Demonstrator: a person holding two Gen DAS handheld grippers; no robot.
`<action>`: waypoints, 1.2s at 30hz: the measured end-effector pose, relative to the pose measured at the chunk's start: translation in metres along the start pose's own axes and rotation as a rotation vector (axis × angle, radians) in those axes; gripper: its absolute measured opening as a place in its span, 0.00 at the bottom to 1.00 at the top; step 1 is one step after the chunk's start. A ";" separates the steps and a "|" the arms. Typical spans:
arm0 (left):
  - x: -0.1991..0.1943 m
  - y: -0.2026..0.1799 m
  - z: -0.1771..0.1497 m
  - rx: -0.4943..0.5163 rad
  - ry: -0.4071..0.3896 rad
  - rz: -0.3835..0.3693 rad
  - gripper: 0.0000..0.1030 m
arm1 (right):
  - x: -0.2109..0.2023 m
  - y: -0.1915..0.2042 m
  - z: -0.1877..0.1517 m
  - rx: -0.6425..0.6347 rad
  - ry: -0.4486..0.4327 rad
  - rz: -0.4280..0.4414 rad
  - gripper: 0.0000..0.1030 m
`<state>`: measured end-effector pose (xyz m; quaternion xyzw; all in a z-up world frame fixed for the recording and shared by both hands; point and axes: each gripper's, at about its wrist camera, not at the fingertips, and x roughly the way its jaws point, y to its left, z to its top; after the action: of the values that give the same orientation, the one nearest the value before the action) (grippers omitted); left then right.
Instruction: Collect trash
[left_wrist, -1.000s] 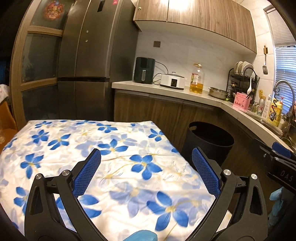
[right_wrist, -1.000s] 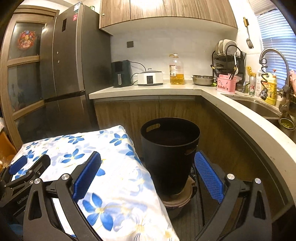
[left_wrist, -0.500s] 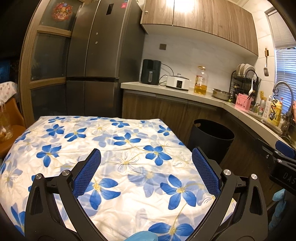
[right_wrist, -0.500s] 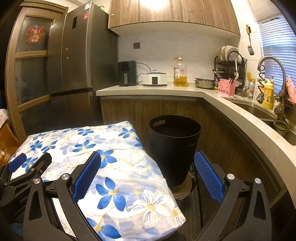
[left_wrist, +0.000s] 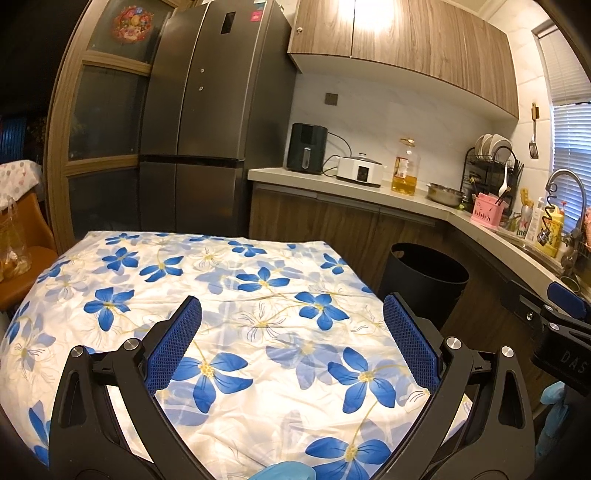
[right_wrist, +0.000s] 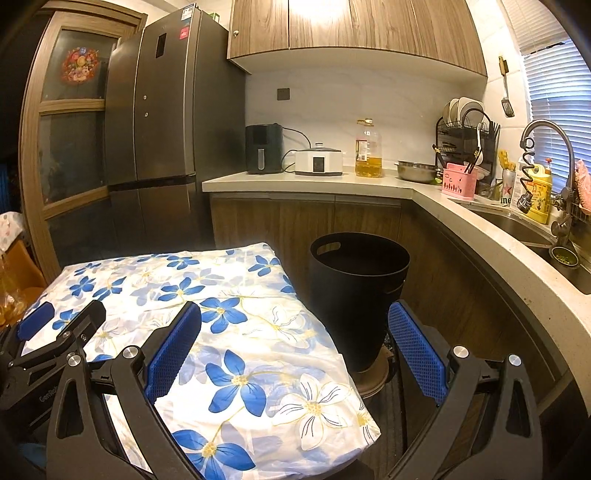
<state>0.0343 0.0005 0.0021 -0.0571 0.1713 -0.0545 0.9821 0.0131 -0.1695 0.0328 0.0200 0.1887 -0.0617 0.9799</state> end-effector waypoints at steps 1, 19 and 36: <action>-0.001 0.000 0.000 0.000 -0.001 -0.003 0.94 | 0.000 -0.001 0.000 0.000 0.000 0.001 0.94; -0.001 -0.007 0.001 0.014 -0.003 -0.008 0.94 | -0.004 -0.004 0.006 0.016 -0.007 -0.006 0.94; 0.000 -0.009 0.000 0.016 0.001 -0.014 0.94 | -0.005 -0.005 0.006 0.021 -0.008 -0.011 0.94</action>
<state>0.0340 -0.0082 0.0036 -0.0504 0.1709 -0.0631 0.9820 0.0101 -0.1741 0.0398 0.0287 0.1840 -0.0693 0.9801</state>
